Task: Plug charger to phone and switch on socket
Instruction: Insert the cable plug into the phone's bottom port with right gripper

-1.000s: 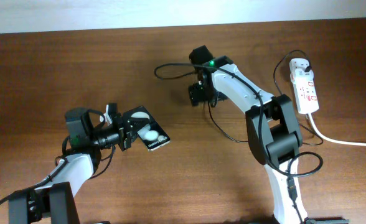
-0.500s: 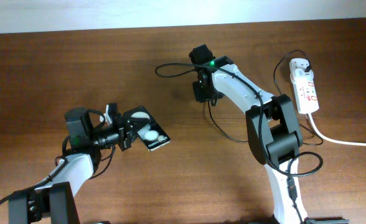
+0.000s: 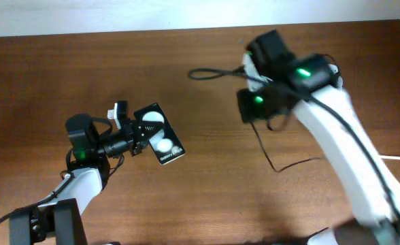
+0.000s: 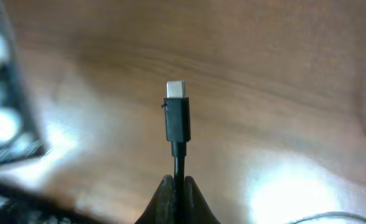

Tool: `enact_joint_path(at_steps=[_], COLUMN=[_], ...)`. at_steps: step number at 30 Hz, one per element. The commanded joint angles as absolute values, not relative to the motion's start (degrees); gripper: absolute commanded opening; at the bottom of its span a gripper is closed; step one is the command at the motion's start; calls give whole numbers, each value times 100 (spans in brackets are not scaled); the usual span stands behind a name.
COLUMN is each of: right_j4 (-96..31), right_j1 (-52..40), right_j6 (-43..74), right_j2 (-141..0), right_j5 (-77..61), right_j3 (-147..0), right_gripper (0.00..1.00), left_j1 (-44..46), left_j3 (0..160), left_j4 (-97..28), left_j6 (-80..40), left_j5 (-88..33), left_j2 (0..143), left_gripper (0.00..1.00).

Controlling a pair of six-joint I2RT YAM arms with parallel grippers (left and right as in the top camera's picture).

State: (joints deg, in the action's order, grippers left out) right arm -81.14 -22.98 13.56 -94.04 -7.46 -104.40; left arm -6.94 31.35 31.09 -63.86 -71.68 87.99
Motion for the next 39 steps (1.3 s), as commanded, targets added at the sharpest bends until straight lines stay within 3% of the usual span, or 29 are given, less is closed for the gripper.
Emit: enact_joint_path(at_steps=[1, 4, 6, 10, 12, 15, 19, 39], right_j4=[-8523, -8678, -8541, -6202, -5301, -5030, -5009, -4797], right_j1=[-2665, -3872, -4737, -5725, -5732, -5732, -5732, -5732], right_j6=[1385, 1986, 2810, 3232, 3245, 3242, 3240, 3247], right_j2=[-8427, -7719, -7577, -7579, -7579, -7669, -7852, -7953], right_j5=[-1011, -845, 75, 1, 49, 51, 45, -193], right_j3=[-10442, -10180, -9695, -7811, -7190, -7102, -7102, -7102], right_gripper=[4, 4, 4, 4, 4, 4, 4, 4], left_j1=[-716, -714, -714, -718, -718, -687, -414, -412], left_j3=[3210, 3210, 3210, 3210, 3210, 3234, 3238, 3238], left_j4=[3148, 3148, 3472, 4329, 4331, 4338, 5146, 5159], left_j6=[-6490, -6643, -7004, -8182, -8180, -8178, -8138, -8484], left_j5=[-7308, -7269, -7345, -7450, -7417, -7284, -7249, -7422], left_j2=[8792, 8792, 8792, 8792, 8792, 8792, 8792, 8792], left_gripper=[0, 0, 0, 0, 0, 0, 0, 0])
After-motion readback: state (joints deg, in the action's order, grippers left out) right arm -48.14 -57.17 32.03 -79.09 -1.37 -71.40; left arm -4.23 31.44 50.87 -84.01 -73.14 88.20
